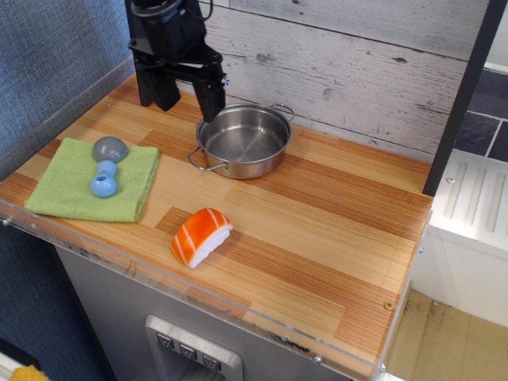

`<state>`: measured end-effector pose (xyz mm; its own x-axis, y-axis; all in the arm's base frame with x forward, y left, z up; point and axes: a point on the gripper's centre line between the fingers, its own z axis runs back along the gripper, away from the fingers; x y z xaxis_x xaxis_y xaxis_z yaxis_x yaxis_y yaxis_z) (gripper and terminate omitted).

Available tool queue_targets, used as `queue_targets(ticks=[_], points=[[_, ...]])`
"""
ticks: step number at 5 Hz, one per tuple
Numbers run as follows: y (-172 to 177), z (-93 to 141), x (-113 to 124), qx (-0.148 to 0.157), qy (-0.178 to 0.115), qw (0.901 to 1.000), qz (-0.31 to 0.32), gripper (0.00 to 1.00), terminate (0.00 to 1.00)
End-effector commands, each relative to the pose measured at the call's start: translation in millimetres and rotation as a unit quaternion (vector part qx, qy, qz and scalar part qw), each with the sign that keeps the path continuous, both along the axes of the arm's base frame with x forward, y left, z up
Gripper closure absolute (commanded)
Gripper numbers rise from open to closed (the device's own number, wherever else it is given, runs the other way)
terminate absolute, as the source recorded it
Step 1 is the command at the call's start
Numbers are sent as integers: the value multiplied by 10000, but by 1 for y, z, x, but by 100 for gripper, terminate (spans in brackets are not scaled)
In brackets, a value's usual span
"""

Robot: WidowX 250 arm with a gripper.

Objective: Put the spoon near the bowl on the same side.

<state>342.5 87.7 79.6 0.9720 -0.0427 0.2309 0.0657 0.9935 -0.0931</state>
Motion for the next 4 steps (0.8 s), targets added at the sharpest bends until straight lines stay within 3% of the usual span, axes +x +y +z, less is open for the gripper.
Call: queue_targets(ticks=[1,2,4], points=[[33,18,-25,136,-255,9967,754,0,0],[50,5,-41,94,-328,9905,1330,0,0],[54,-35,-59,-214,-376,9833,1768,0,0]])
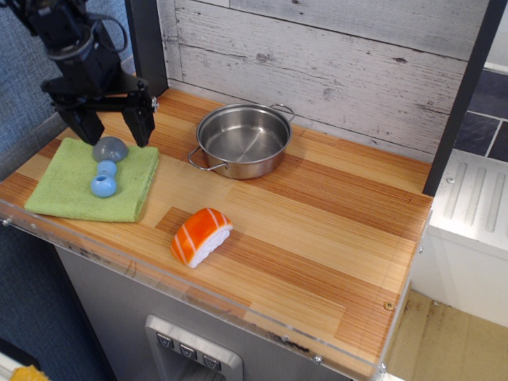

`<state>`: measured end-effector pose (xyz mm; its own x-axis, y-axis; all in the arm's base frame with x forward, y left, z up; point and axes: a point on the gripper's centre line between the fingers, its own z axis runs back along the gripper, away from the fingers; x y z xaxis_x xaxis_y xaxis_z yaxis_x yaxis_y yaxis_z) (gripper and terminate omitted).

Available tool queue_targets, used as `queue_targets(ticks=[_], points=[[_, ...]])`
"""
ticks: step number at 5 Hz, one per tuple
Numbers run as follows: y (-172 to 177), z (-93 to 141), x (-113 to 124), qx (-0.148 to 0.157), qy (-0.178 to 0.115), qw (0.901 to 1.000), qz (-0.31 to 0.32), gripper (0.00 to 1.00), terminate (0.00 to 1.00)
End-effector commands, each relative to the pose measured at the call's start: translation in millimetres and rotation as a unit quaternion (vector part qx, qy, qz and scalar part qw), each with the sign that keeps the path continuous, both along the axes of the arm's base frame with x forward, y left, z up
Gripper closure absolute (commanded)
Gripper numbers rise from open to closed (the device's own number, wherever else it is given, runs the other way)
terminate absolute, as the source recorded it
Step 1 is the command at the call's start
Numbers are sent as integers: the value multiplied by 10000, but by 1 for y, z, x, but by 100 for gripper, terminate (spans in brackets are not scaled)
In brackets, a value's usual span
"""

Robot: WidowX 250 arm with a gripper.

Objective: Put the spoon near the bowl on the same side.

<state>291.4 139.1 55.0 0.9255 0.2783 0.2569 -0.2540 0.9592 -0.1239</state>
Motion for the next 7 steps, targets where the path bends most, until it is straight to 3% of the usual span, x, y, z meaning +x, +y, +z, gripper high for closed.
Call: queue_targets(ticks=[1,2,3,6,7], points=[[4,-19,-13,-70,-111,9996,232,0,0],[3,-27,-17,-103,-13,9996,259,0,0],[6,-25,-19,-39,22,9996,288,100,0],[5,-25,-17,-27,21,9999,154,100,0],[5,-7,-9,-49,-64,10000,-27,100,0]])
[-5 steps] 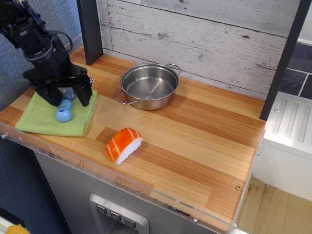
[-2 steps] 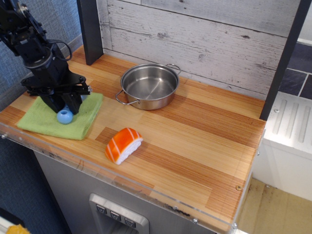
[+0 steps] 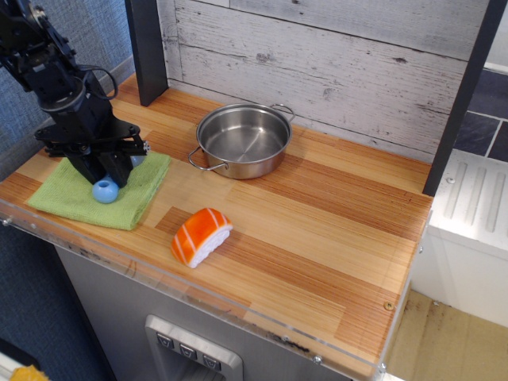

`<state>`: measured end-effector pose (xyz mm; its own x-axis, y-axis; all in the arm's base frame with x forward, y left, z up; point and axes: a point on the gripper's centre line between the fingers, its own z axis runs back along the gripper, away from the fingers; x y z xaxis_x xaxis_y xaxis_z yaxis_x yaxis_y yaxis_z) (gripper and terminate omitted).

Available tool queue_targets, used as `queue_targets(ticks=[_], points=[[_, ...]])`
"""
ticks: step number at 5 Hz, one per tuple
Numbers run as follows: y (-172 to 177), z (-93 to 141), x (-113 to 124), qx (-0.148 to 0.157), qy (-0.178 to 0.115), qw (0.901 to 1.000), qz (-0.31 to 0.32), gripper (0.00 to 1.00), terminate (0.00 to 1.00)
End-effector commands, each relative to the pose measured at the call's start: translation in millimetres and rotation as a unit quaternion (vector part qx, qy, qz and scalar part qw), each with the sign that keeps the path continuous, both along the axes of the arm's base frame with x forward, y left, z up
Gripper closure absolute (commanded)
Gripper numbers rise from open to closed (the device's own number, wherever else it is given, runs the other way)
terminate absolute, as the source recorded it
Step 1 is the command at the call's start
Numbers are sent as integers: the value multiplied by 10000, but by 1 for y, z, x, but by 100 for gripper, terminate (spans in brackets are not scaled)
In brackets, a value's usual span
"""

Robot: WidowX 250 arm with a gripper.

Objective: Put the spoon near the bowl on the same side.

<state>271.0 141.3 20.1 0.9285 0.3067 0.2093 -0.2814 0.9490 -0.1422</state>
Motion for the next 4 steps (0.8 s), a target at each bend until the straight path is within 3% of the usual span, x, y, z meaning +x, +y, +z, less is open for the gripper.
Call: queue_targets(ticks=[1,2,3,4], points=[[2,57,25,167,-475,9985,-224,100,0],[4,79,36,278,-642,9973,-225,100,0],[7,84,58,219,-819,9961,-238,100,0],[12,72,74,205,-778,9965,-242,100,0]])
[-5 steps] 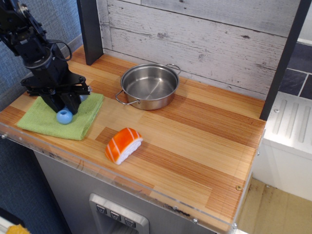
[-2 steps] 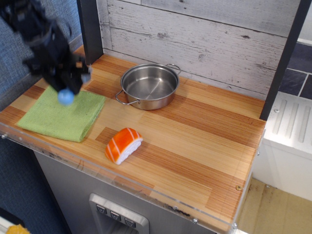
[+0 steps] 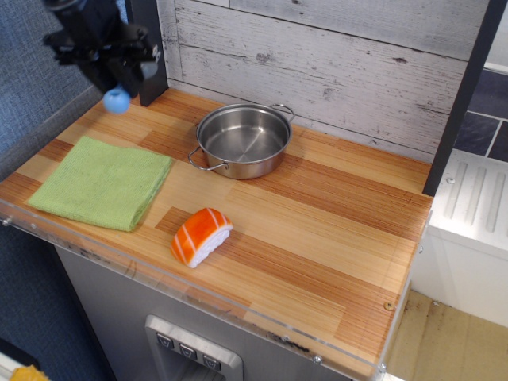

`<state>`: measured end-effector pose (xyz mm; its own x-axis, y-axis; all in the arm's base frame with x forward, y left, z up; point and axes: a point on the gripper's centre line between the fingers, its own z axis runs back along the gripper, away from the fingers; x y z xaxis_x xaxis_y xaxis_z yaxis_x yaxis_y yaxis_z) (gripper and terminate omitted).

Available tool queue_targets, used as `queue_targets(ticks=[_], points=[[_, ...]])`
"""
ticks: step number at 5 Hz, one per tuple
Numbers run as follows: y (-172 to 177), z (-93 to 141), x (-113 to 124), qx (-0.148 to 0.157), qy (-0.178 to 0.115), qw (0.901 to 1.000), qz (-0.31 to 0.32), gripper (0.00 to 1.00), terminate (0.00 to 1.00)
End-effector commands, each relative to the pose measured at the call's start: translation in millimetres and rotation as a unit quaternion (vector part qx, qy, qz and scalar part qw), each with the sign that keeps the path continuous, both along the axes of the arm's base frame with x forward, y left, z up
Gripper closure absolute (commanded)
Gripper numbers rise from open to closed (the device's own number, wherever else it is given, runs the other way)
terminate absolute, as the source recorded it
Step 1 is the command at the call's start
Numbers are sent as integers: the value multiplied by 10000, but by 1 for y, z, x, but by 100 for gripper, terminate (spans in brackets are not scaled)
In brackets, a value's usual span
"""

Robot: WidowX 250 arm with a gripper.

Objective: Put the spoon near the bowl on the same side.

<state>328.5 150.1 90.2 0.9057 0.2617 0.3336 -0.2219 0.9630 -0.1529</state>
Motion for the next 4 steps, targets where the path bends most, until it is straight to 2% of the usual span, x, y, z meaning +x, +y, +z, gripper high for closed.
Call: queue_targets(ticks=[1,3,4], points=[[5,-10,34,133,-56,9999,-65,100,0],[-8,-33,57,207,79,9994,-276,100,0],[-17,-45,58,230,204,9990,-323,100,0]])
